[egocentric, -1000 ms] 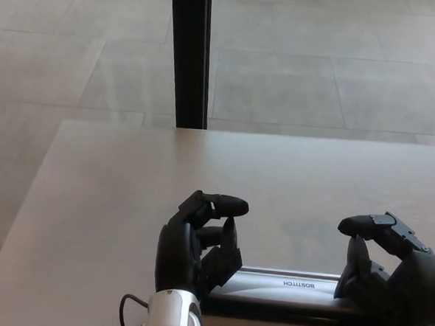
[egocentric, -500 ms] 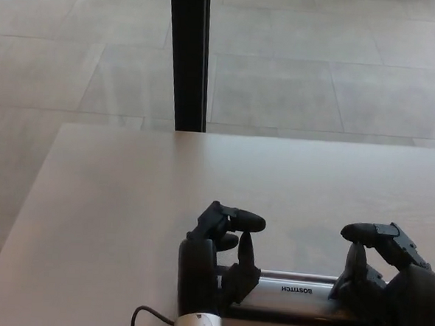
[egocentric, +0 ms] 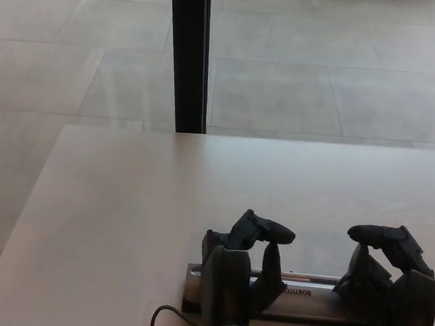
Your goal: A hole pucnch is kept on the middle on the desk infront of the robot and the robot uses both its hands as fists to press on it and use it
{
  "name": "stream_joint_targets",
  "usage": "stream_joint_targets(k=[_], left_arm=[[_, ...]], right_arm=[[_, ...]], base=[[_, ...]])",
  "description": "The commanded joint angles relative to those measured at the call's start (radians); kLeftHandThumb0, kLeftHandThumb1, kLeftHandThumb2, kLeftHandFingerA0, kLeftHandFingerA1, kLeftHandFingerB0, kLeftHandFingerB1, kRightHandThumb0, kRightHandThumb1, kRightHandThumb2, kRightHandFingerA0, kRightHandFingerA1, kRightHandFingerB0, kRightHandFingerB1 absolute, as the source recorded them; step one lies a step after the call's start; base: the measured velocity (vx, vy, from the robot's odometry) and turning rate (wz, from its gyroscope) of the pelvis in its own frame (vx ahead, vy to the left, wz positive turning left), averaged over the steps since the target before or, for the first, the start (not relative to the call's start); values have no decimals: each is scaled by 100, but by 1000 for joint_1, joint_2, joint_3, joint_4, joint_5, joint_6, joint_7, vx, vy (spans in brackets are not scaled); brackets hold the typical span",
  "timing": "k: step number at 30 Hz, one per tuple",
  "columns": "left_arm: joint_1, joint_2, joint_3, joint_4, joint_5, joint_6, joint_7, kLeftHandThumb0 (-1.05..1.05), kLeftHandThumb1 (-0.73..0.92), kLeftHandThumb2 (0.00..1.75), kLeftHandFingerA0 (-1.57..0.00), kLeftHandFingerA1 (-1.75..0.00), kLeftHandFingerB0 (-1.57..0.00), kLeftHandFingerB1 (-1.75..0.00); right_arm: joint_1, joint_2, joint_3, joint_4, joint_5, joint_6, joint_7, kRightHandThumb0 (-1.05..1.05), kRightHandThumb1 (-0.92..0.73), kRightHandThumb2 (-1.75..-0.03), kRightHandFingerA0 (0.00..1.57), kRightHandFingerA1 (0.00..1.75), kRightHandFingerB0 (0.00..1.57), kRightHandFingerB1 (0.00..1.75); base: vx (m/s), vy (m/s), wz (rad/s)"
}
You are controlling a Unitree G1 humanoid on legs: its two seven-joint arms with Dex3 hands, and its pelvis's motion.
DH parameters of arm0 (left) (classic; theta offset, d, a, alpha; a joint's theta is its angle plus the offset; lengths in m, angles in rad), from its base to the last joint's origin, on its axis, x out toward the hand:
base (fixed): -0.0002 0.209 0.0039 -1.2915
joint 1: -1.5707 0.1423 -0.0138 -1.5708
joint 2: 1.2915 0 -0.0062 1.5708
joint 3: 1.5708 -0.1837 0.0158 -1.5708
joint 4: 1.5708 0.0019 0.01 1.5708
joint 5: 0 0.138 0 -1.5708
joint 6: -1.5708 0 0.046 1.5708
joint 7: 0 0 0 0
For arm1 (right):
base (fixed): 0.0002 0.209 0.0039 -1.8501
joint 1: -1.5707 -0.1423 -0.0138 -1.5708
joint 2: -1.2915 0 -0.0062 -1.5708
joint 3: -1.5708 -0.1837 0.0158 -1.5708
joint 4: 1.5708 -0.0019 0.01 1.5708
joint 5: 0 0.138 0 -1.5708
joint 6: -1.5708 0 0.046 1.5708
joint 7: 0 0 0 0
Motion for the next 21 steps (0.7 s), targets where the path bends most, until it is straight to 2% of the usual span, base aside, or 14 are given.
stream_joint_targets(k=[1, 4, 6, 8, 10, 13, 14, 15, 16, 17, 18, 19, 20, 21], left_arm=[[20, -218, -20, 324, 152, 40, 237, -33, 88, 69, -78, -175, -59, -138], [2, -221, -13, 355, 159, 31, 247, -34, 87, 70, -80, -175, -59, -137], [-6, -220, -6, 367, 163, 29, 253, -33, 86, 70, -78, -175, -60, -135], [-7, -219, -4, 381, 169, 22, 253, -32, 86, 69, -82, -173, -59, -133], [-9, -222, -6, 394, 181, 21, 259, -32, 84, 71, -78, -174, -57, -139], [-12, -227, 5, 407, 190, 13, 259, -30, 83, 72, -77, -174, -57, -137], [-13, -229, 9, 410, 194, 13, 271, -31, 84, 72, -79, -174, -59, -137], [-15, -230, 13, 411, 196, 10, 272, -31, 85, 70, -79, -174, -59, -137], [-18, -231, 18, 416, 202, -1, 274, -31, 84, 72, -79, -175, -59, -135], [-15, -232, 23, 419, 203, -8, 269, -32, 85, 70, -78, -174, -58, -136], [-8, -237, 28, 420, 203, -21, 271, -32, 86, 69, -80, -175, -59, -130], [-6, -245, 35, 420, 199, -35, 268, -32, 86, 70, -81, -175, -60, -133], [-5, -251, 37, 415, 202, -37, 274, -32, 86, 70, -84, -173, -61, -129], [0, -257, 42, 409, 200, -42, 276, -31, 86, 71, -84, -173, -61, -130]], right_arm=[[53, 24, -93, 302, -71, -94, -252, -45, -63, -73, 91, 171, 77, 152], [39, 14, -84, 349, -103, -128, -274, -49, -64, -74, 94, 172, 79, 156], [30, 36, -110, 369, -31, -173, -207, -44, -62, -73, 94, 173, 80, 157], [31, 31, -100, 393, -67, -186, -235, -48, -64, -72, 96, 173, 81, 158], [29, 33, -98, 401, -92, -184, -274, -45, -63, -70, 95, 171, 82, 159], [22, 25, -91, 424, -127, -201, -307, -47, -65, -71, 95, 171, 81, 158], [19, 29, -97, 432, -109, -210, -286, -52, -68, -74, 97, 174, 74, 154], [14, 33, -103, 434, -97, -213, -278, -48, -65, -69, 94, 174, 79, 159], [8, 49, -126, 435, -26, -238, -207, -44, -64, -71, 93, 175, 78, 162], [6, 28, -102, 455, -113, -240, -289, -46, -65, -71, 93, 175, 78, 162], [12, 31, -106, 445, -104, -248, -276, -46, -63, -75, 95, 175, 81, 160], [11, 31, -114, 437, -93, -258, -268, -43, -61, -77, 94, 174, 82, 158], [7, 23, -114, 439, -113, -273, -291, -50, -57, -82, 104, 170, 75, 146], [5, 13, -110, 439, -140, -280, -314, -44, -65, -80, 93, 175, 82, 156]], base=[[0, 0, 0], [0, 0, 0], [0, 0, 0], [0, 0, 0], [0, 0, 0], [0, 0, 0], [0, 0, 0], [0, 0, 0], [0, 0, 0], [0, 0, 0], [0, 0, 0], [0, 0, 0], [0, 0, 0], [0, 0, 0]])
